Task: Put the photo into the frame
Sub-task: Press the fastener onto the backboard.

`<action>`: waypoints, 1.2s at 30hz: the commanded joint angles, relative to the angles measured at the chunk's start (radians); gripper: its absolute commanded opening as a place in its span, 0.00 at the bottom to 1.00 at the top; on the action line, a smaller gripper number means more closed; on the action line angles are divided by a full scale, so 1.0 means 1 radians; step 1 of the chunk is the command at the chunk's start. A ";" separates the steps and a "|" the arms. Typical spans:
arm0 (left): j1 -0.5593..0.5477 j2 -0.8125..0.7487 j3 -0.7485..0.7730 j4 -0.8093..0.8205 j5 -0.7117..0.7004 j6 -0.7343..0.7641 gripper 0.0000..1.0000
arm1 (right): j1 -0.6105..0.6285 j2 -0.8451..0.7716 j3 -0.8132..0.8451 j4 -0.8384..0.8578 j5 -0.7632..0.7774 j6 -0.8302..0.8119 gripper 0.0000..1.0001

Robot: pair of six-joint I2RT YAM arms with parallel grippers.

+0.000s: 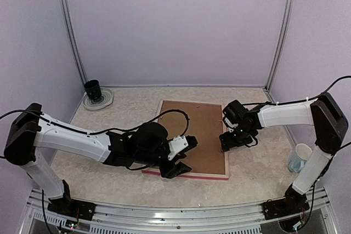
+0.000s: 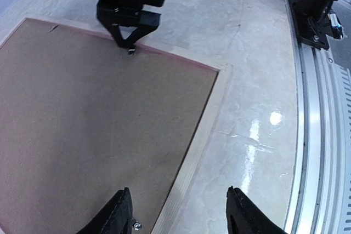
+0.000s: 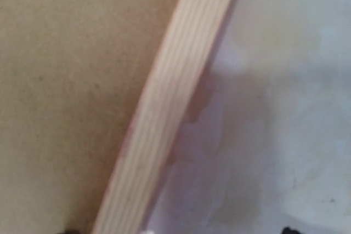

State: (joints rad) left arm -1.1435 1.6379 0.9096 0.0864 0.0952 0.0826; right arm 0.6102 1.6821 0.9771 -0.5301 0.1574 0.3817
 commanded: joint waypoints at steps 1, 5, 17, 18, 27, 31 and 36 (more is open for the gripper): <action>-0.061 0.109 0.105 -0.061 0.026 0.146 0.56 | -0.012 -0.015 -0.031 -0.075 -0.001 -0.017 0.83; -0.068 0.227 0.144 -0.056 0.017 0.174 0.54 | -0.012 -0.018 -0.032 -0.073 0.000 -0.016 0.83; -0.067 0.303 0.193 -0.042 0.018 0.271 0.46 | -0.014 -0.021 -0.035 -0.072 -0.004 -0.016 0.83; -0.067 0.315 0.193 -0.043 0.015 0.274 0.45 | -0.014 -0.019 -0.036 -0.071 -0.003 -0.017 0.83; -0.062 0.356 0.195 -0.016 -0.033 0.267 0.31 | -0.013 -0.020 -0.031 -0.080 -0.008 -0.016 0.83; -0.057 0.361 0.193 -0.010 -0.041 0.260 0.25 | -0.013 -0.031 -0.029 -0.092 -0.015 -0.011 0.82; -0.053 0.362 0.192 -0.002 -0.045 0.251 0.24 | -0.013 -0.035 -0.030 -0.101 -0.016 -0.006 0.82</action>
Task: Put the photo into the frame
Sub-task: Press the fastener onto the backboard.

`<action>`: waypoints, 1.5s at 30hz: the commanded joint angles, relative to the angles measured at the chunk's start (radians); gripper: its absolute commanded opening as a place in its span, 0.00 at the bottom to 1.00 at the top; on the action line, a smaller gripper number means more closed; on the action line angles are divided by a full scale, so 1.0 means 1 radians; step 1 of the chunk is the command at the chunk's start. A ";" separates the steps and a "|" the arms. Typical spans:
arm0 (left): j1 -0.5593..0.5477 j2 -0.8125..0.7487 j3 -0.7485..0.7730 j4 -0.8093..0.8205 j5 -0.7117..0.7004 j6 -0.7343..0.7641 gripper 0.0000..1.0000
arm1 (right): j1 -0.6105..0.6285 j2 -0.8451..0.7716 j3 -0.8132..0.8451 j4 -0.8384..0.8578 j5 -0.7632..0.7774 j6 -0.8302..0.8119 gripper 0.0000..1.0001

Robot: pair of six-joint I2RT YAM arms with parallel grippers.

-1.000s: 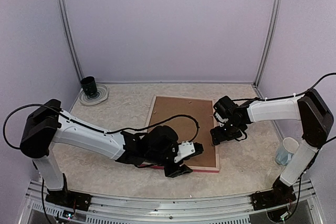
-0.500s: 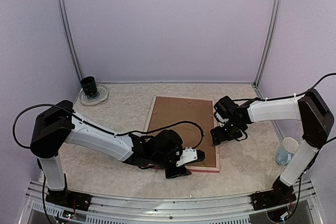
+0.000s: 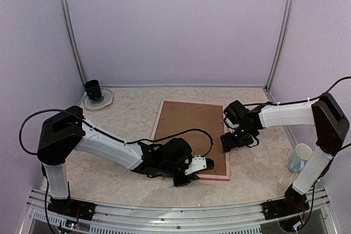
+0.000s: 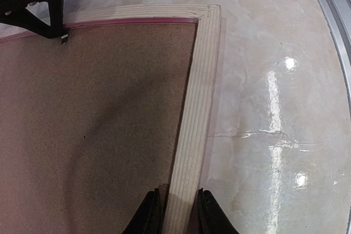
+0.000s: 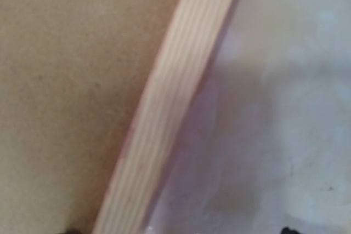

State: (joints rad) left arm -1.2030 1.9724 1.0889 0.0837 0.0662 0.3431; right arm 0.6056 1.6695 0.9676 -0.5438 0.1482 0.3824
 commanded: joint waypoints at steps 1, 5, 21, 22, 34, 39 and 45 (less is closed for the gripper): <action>0.006 0.028 0.011 0.001 -0.016 -0.010 0.24 | -0.009 -0.023 -0.021 -0.088 -0.006 -0.005 0.82; 0.008 0.029 0.015 0.005 -0.025 -0.020 0.24 | -0.007 -0.022 -0.016 -0.104 -0.004 0.007 0.81; 0.003 0.058 0.062 -0.013 -0.117 -0.117 0.11 | 0.005 -0.010 0.015 -0.152 -0.002 0.050 0.80; 0.002 0.061 0.064 -0.015 -0.116 -0.120 0.11 | 0.005 -0.009 0.017 -0.153 -0.002 0.053 0.80; -0.008 0.073 0.074 -0.019 -0.118 -0.118 0.10 | 0.006 0.006 0.035 -0.154 0.024 0.063 0.80; -0.015 0.061 0.054 -0.008 -0.111 -0.097 0.10 | 0.001 0.004 0.091 -0.140 0.043 0.053 0.80; -0.015 0.060 0.048 -0.008 -0.111 -0.101 0.09 | -0.027 0.028 0.164 -0.125 0.053 0.035 0.80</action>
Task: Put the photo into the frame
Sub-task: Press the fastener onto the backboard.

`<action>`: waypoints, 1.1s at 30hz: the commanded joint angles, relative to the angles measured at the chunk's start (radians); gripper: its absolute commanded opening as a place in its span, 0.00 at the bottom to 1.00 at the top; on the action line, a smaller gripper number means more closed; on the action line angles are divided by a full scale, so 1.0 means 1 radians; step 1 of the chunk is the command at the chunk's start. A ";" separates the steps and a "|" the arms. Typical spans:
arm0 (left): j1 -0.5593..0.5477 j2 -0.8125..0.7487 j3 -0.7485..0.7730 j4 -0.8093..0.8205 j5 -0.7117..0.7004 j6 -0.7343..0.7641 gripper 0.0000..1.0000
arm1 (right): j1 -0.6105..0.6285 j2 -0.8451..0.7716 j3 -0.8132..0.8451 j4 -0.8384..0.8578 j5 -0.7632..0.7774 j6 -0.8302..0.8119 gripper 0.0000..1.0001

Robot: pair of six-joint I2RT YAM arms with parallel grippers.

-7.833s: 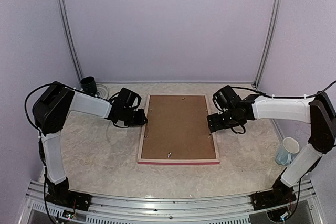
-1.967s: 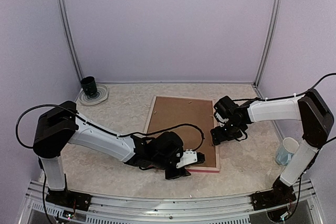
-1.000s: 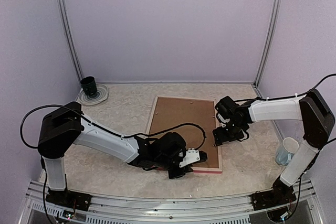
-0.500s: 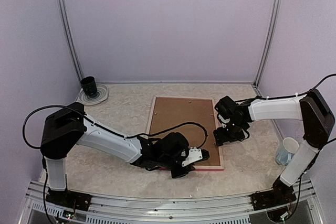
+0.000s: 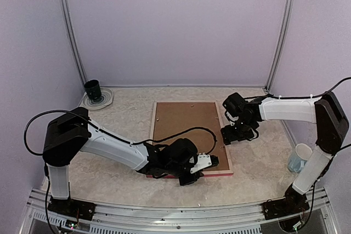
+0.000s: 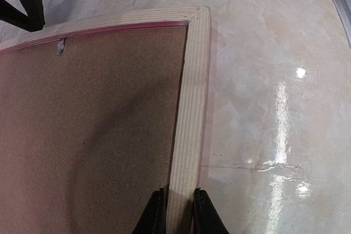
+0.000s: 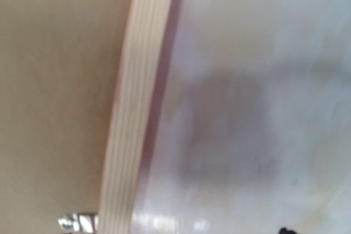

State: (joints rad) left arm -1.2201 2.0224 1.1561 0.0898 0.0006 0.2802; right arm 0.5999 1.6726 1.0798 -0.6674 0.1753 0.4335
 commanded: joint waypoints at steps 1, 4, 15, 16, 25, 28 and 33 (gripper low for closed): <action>0.002 0.011 -0.022 -0.011 -0.044 -0.038 0.09 | -0.024 0.038 0.061 0.002 0.025 -0.021 0.80; 0.002 0.012 -0.023 -0.003 -0.046 -0.036 0.09 | -0.026 0.087 0.087 0.012 0.019 -0.031 0.80; 0.002 0.026 -0.022 0.006 -0.064 -0.046 0.09 | -0.025 0.160 0.076 0.020 0.047 -0.005 0.80; 0.002 0.025 -0.022 0.006 -0.065 -0.048 0.08 | -0.025 0.148 0.064 0.017 0.052 -0.002 0.80; 0.007 0.025 -0.022 0.013 -0.072 -0.055 0.07 | -0.016 0.090 0.003 -0.009 0.049 0.001 0.80; 0.008 0.025 -0.021 0.013 -0.071 -0.056 0.06 | -0.010 0.092 -0.006 -0.008 0.033 -0.007 0.80; 0.008 0.026 -0.021 0.011 -0.074 -0.059 0.06 | 0.005 0.088 -0.006 -0.028 0.022 -0.010 0.79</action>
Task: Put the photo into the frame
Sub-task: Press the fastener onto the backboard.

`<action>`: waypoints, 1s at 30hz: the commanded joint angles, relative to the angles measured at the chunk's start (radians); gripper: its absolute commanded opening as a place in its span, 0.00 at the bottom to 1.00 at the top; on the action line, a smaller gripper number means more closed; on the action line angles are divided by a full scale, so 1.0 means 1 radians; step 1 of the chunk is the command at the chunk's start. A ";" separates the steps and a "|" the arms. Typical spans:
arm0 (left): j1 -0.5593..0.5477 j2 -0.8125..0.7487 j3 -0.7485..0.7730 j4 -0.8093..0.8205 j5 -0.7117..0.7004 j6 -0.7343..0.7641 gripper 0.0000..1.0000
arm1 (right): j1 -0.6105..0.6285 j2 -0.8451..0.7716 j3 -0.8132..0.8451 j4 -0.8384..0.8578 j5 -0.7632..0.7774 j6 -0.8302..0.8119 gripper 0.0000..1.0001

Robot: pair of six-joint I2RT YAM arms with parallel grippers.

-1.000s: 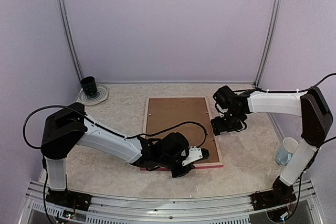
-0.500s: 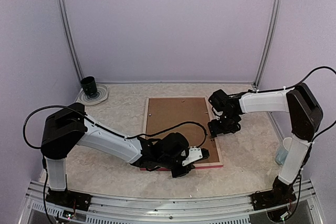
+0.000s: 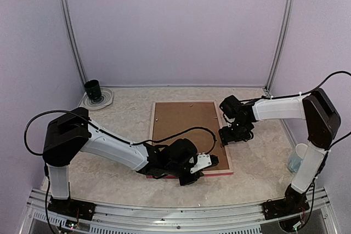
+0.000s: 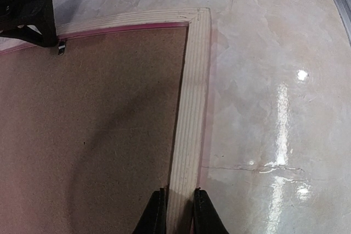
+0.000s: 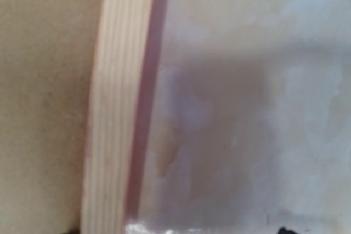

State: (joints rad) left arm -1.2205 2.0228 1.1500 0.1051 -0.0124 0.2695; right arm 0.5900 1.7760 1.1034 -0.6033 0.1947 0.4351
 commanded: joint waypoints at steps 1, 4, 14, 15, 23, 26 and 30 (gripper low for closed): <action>0.009 0.025 -0.015 -0.003 -0.062 -0.050 0.06 | 0.017 -0.020 -0.028 -0.097 0.001 -0.013 0.79; 0.009 0.027 -0.012 -0.004 -0.064 -0.050 0.06 | 0.025 -0.029 -0.022 -0.114 -0.002 -0.015 0.79; 0.009 0.030 -0.012 -0.002 -0.067 -0.053 0.06 | 0.033 -0.034 -0.025 -0.127 -0.022 -0.027 0.79; 0.009 0.030 -0.012 -0.002 -0.069 -0.053 0.06 | 0.034 -0.030 -0.026 -0.126 -0.024 -0.027 0.79; 0.009 0.021 -0.022 0.008 -0.065 -0.051 0.05 | 0.033 -0.034 0.020 -0.118 0.012 -0.024 0.80; 0.009 0.020 -0.021 0.007 -0.064 -0.050 0.06 | 0.030 -0.035 0.070 -0.123 0.019 -0.033 0.80; 0.009 0.022 -0.021 0.007 -0.064 -0.051 0.05 | 0.023 -0.009 0.122 -0.130 0.034 -0.042 0.80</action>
State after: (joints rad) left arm -1.2201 2.0228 1.1450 0.1177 -0.0246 0.2653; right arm 0.6151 1.7561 1.1622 -0.7124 0.1963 0.4084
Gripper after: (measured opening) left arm 0.137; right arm 0.798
